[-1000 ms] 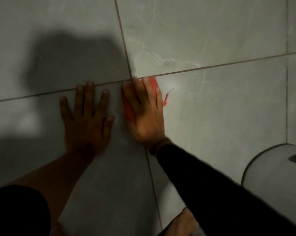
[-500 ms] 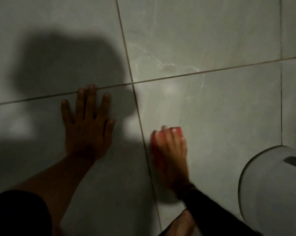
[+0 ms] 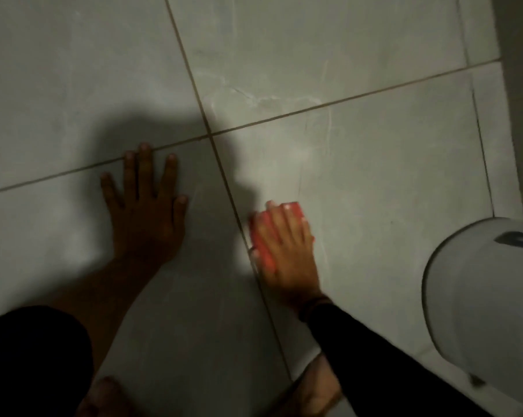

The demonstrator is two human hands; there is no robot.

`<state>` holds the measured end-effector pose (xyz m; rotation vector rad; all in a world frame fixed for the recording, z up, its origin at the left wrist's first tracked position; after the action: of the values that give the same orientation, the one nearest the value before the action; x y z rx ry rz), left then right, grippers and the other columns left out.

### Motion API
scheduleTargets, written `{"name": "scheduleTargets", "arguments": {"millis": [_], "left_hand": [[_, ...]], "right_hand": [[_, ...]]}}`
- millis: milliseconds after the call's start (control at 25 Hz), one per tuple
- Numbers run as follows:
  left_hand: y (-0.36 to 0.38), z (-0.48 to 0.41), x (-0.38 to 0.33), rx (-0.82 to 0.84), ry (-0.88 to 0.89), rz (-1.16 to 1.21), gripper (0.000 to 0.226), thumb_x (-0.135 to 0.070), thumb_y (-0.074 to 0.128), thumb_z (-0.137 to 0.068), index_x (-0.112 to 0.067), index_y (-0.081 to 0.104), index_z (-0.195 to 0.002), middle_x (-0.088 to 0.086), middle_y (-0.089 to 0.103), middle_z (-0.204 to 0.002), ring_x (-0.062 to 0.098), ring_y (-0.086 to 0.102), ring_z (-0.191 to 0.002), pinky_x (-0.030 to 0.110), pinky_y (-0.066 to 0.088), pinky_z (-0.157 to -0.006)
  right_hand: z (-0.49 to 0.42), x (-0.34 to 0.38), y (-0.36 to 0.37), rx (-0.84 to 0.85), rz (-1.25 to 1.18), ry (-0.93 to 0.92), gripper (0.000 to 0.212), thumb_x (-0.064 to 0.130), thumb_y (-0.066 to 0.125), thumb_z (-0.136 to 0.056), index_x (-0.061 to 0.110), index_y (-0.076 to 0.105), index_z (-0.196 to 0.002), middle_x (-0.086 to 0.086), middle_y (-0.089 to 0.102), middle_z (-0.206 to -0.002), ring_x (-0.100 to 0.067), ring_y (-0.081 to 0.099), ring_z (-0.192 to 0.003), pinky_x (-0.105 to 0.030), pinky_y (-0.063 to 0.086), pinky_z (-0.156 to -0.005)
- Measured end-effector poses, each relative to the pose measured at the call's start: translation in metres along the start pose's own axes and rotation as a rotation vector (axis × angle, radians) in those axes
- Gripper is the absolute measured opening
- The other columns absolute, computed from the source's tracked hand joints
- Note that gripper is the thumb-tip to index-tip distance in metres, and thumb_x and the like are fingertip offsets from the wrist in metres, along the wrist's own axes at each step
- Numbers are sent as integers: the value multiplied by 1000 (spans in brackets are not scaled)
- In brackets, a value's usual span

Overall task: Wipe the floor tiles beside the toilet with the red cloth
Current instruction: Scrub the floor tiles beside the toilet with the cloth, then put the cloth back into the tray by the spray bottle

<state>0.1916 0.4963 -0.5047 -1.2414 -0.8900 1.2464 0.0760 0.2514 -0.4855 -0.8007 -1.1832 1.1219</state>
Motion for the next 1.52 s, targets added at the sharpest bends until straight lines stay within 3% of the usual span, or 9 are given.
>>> {"name": "scheduleTargets", "arguments": {"millis": [120,320,440,560,720,920,1080,1320,1520], "left_hand": [[-30,1,-13,159,-9,-13,72,-49,29,-106,-19,16,-171,21,9,-179,44,11,-165,72,9,-124],[-106,6,-133,547,-160,458,75,-52,42,-106,-11,31,-167,16,28,-175,34,24,-163,50,20,-131],[-177,17,-243,838,-117,781,72,-54,51,-103,-18,39,-164,6,36,-173,22,36,-158,35,24,-128],[-249,35,-332,1032,73,905,33,-32,63,-101,-25,70,-133,12,70,-143,19,70,-119,38,54,-108],[-314,61,-427,1123,269,830,26,-17,72,-92,-29,75,-115,4,79,-113,22,77,-104,45,63,-96],[-335,92,-564,1116,549,512,38,-27,68,-92,-23,70,-130,-3,72,-114,17,69,-100,34,60,-88],[-305,107,-637,987,646,279,35,-37,60,-96,-24,64,-128,3,74,-120,13,62,-84,28,50,-73],[-247,108,-689,774,759,-78,38,-34,58,-100,-11,63,-129,17,70,-131,37,70,-119,43,54,-90],[-228,123,-688,738,712,-166,45,-29,64,-98,-9,56,-136,15,68,-127,29,65,-99,39,46,-77]], "right_hand": [[-12,-47,-46,24,-306,401,63,40,36,-111,18,37,-169,-13,24,-182,-33,10,-170,-52,4,-139],[10,-47,-155,-208,-1278,868,41,7,44,-116,-4,54,-154,-16,61,-150,-20,61,-128,-29,56,-109],[69,-47,-227,-354,-1576,1118,36,19,44,-116,0,61,-141,-20,68,-135,-39,65,-122,-47,58,-101],[138,-60,-305,-439,-1770,1278,44,34,55,-112,6,64,-144,-24,73,-139,-47,70,-129,-65,55,-113],[213,-101,-380,-680,-1842,1357,45,28,60,-107,3,68,-143,-28,74,-139,-47,70,-129,-65,53,-116],[297,-177,-421,-788,-1893,1482,32,12,54,-98,11,78,-118,-18,83,-104,-31,79,-81,-36,67,-61],[315,-231,-404,-853,-1761,1553,40,2,59,-95,14,72,-131,-22,75,-131,-44,71,-120,-48,63,-92],[303,-294,-355,-719,-1725,1597,46,-3,57,-100,10,70,-142,-24,74,-138,-45,72,-123,-61,61,-107],[295,-308,-333,-573,-1340,1769,44,9,76,-93,9,71,-137,-16,76,-135,-36,74,-120,-47,63,-107]]}}
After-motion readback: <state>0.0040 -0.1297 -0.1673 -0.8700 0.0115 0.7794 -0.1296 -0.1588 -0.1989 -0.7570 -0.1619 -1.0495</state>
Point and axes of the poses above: each hand's wrist, its own z-axis away from the middle knuckle, its own y-axis out of the palm, x = y × z, the point moved 1 cm from there along -z, towards the middle knuckle
